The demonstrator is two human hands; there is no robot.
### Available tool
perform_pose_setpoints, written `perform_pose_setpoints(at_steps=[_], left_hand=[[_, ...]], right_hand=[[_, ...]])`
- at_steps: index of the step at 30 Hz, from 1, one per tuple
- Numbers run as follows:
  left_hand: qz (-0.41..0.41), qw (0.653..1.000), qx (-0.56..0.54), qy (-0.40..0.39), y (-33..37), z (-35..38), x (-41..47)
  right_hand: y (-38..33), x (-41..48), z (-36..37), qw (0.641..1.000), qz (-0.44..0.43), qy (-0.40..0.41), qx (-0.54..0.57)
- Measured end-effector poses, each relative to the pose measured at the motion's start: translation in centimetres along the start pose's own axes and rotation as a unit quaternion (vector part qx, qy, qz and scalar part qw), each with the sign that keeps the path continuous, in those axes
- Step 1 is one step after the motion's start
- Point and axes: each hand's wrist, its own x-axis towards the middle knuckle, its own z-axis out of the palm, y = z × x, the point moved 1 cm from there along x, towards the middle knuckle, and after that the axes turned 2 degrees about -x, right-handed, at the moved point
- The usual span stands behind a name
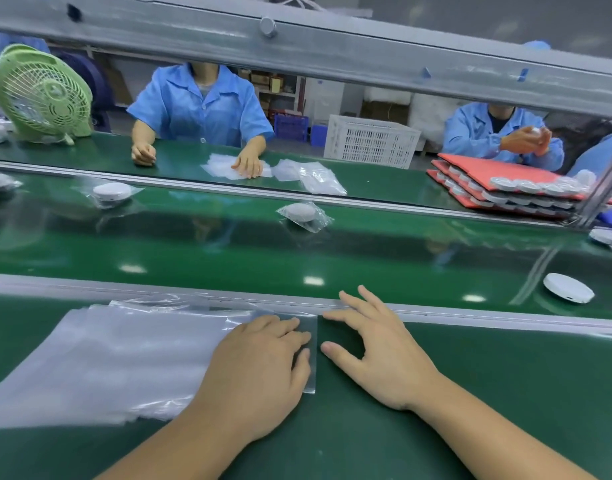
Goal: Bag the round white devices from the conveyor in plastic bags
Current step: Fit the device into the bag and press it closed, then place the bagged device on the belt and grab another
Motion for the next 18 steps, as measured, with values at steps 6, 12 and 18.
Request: perform_pose_setpoints(at_steps=[6, 12, 18], left_hand=[[-0.01, 0.999, -0.021, -0.023, -0.4, 0.5, 0.2], [-0.016, 0.999, -0.038, -0.024, -0.6, 0.9, 0.3], [-0.012, 0.999, -0.047, -0.023, -0.7, 1.2, 0.3]], right_hand=[[0.0, 0.1, 0.1, 1.0, 0.0, -0.011, 0.001], [0.1, 0.1, 0.1, 1.0, 0.002, -0.011, 0.01], [0.1, 0.1, 0.0, 1.0, 0.006, -0.002, 0.02]])
